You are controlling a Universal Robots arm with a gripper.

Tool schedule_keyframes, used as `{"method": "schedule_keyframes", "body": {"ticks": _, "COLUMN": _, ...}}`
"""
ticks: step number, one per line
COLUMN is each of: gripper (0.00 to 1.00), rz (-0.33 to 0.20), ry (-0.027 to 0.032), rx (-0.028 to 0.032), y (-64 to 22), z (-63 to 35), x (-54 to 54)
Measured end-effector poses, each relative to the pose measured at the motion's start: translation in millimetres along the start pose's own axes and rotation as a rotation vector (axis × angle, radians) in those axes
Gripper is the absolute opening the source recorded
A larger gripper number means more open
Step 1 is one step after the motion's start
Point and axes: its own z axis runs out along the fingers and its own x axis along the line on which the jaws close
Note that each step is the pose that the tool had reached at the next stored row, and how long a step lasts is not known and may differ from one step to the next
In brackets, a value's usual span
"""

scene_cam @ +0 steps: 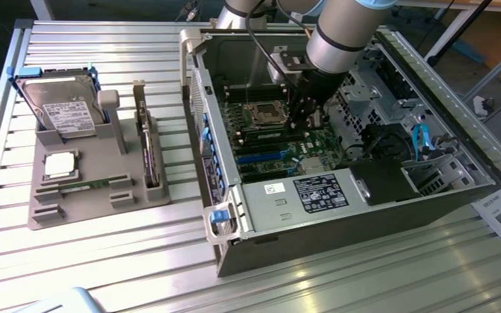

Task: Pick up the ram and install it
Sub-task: 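Insert the ram into the slot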

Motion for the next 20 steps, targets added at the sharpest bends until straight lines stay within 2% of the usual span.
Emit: {"method": "schedule_keyframes", "body": {"ticks": 20, "gripper": 0.12, "rz": 0.0, "ry": 0.0, "rx": 0.0008, "y": 0.3, "z": 0.0, "x": -0.6}}
